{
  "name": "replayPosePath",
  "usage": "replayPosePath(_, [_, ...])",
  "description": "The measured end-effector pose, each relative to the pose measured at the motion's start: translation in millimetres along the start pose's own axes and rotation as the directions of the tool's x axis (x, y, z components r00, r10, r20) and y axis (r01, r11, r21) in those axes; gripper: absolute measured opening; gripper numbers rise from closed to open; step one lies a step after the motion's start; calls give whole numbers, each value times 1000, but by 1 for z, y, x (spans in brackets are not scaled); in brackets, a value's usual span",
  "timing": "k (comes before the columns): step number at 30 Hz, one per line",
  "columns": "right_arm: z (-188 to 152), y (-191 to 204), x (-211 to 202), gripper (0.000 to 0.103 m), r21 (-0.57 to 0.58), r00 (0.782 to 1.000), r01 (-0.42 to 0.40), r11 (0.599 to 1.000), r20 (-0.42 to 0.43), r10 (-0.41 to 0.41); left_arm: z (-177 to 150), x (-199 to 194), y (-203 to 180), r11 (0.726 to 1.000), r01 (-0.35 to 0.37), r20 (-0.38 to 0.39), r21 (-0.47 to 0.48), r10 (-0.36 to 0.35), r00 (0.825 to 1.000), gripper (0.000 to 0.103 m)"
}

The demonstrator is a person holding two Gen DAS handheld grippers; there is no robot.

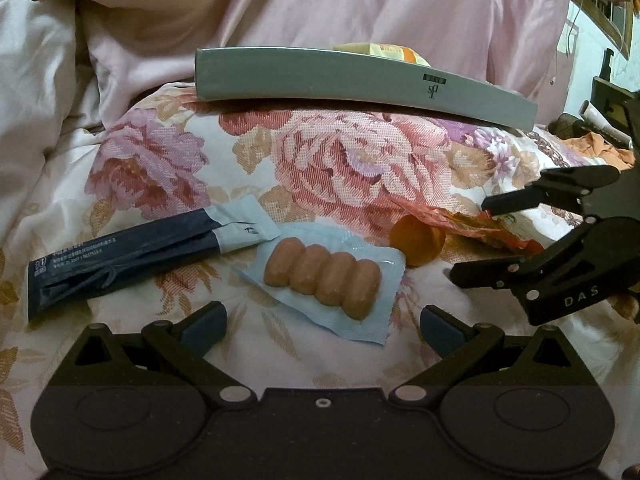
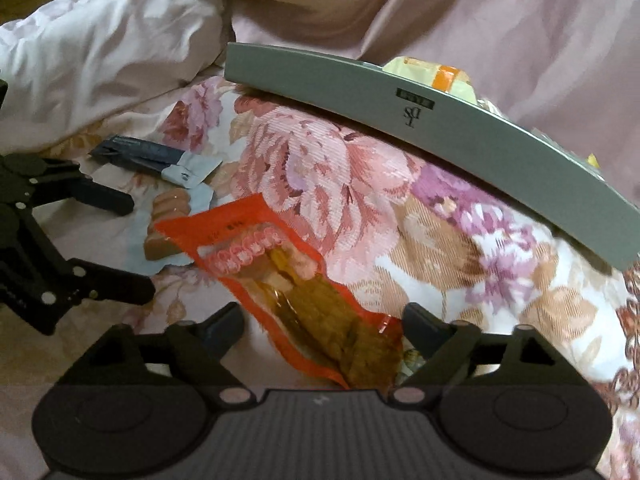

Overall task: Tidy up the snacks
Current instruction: 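Grasp the orange snack packet with the right tool while the left tool approaches the sausage pack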

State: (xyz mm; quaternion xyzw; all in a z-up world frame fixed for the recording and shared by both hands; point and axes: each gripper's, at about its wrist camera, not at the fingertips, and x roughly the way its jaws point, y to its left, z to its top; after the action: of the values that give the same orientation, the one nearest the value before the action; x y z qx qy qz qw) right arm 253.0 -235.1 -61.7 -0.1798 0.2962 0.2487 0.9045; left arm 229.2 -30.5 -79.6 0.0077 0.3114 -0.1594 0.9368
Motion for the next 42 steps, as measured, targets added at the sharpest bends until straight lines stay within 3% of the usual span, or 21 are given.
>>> replayPosePath(4, [-5,3,-10,61,56,999,40,998,0,-40,0,0,0,1000,2,1,-2,-2,1000,102])
replayPosePath(9, [-20,19,-31,50,100,993,118,988,-15,-117,0,0,0,1000,2,1,-2,-2,1000,102])
replayPosePath(14, [-29,30,-58,38,254,987,160,954,-68,-147,0,0,0,1000,1,0,-1,-1,1000,102])
replayPosePath(19, [-40,19,-82,35,517,988,155,842,-102,-119,1,0,-1,1000,-10,-4,-3,10,1000,102])
replayPosePath(21, [-47,11,-88,33,612,991,134,780,-98,-93,3,-1,0,999,-7,-4,-37,7,1000,102])
replayPosePath(23, [-51,8,-91,33,650,993,120,750,-86,-84,6,-2,4,995,3,-1,-96,-3,1000,102])
replayPosePath(27, [-48,9,-88,32,600,990,140,788,-82,-114,13,-2,10,976,-7,-2,-217,7,1000,102])
replayPosePath(32, [-41,20,-84,32,543,987,161,824,-77,-142,22,6,12,951,-54,-34,-303,46,998,102])
replayPosePath(36, [-38,26,-84,31,493,983,184,851,-83,-165,36,16,14,896,-131,-76,-425,109,991,102])
replayPosePath(42, [-39,21,-83,31,523,990,137,841,-53,-128,46,27,9,803,-254,-129,-540,219,967,102])
